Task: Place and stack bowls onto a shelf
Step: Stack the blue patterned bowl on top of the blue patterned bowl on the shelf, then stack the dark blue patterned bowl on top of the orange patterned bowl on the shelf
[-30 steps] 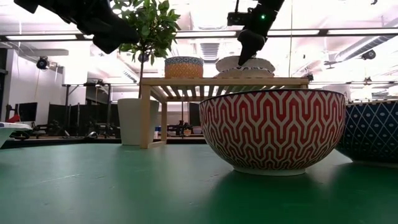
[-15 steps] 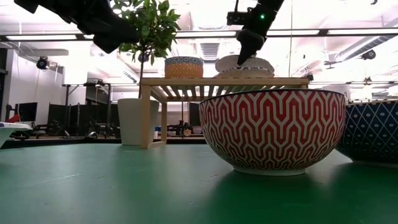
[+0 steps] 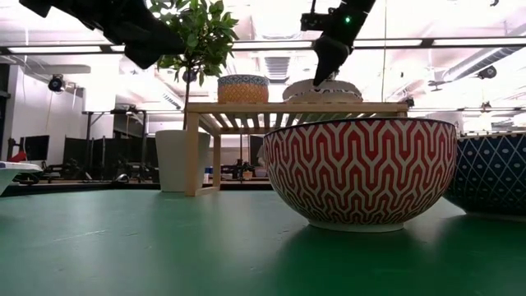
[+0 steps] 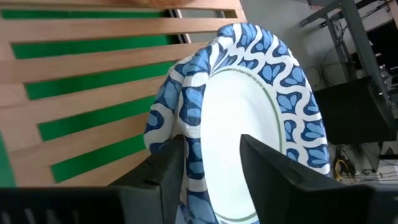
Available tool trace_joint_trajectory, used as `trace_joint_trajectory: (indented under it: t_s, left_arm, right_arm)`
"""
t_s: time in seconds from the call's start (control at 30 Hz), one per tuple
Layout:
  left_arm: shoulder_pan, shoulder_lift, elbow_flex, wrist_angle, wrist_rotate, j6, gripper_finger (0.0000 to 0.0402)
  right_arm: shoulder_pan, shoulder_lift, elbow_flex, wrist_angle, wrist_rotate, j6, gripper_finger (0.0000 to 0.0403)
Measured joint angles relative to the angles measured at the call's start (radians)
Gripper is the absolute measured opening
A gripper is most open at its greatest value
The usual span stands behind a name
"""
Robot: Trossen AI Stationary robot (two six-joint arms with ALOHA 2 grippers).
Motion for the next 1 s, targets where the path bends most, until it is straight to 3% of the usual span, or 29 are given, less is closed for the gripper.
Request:
trace_joint_trajectory:
  t_s: [0.5,0.63,1.0]
  left_arm:
    - [0.0,0.0,0.0,0.012,0.0,-0.008,0.0056]
    - [0.0,0.0,0.0,0.038,0.0,-0.023,0.0056]
    - [-0.026,0.085,0.0,0.211,0.002,-0.083,0.0056]
  right_arm:
    - [0.11,-0.037,0.058,-0.08,-0.018,0.116,0.0155]
    - [0.193,-0.076,0.046,-0.083,-0.087,0.147,0.0155]
    - [0.522,-0.244,-0.136,-0.016,-0.071,0.301,0.0139]
